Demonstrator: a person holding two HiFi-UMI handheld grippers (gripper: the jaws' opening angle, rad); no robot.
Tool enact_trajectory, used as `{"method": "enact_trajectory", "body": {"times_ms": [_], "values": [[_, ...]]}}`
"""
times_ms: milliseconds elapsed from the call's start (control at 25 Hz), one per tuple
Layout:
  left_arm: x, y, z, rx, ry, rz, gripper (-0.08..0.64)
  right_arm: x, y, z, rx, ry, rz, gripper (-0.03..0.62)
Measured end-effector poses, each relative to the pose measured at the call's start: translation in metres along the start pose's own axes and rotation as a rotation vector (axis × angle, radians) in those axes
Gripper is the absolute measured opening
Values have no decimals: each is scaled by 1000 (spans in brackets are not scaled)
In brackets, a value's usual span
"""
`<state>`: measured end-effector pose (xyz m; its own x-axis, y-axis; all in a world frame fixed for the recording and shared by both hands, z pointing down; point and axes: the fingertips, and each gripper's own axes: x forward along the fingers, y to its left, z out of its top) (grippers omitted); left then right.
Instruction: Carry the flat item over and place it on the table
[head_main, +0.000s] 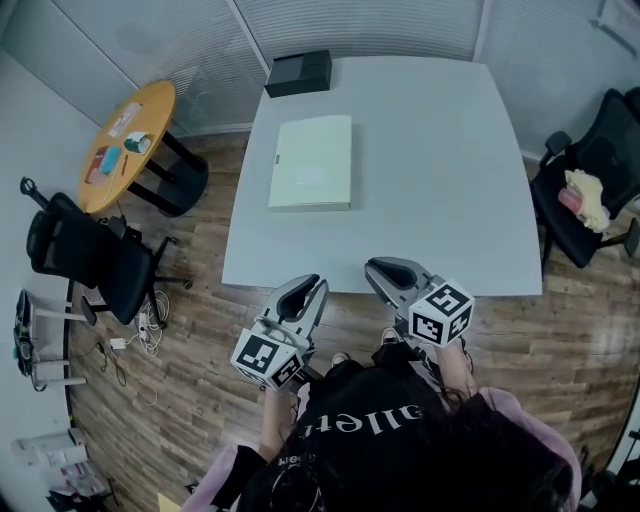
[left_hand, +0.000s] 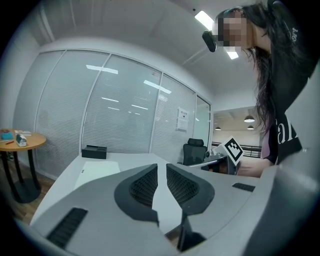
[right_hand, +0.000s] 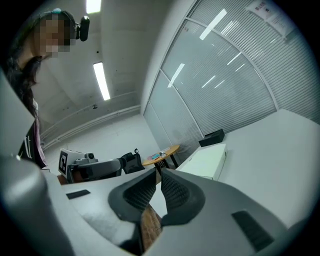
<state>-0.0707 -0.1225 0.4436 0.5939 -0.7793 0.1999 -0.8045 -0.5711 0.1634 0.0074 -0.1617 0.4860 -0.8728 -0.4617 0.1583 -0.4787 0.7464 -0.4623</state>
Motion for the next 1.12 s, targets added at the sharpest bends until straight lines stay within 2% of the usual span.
{"method": "enact_trajectory", "body": {"times_ms": [240, 640, 920, 1120], "values": [[-47, 9, -14, 15, 30, -38, 61, 9, 45, -18, 4, -5, -49, 40], [-109, 12, -31, 31, 48, -155, 52, 15, 107, -48, 23, -34, -161, 40], [-132, 6, -36, 37, 36, -221, 52, 13, 134, -62, 28, -47, -206, 38], [-142, 2, -36, 46, 26, -240, 52, 14, 146, -64, 20, -51, -209, 35]]}}
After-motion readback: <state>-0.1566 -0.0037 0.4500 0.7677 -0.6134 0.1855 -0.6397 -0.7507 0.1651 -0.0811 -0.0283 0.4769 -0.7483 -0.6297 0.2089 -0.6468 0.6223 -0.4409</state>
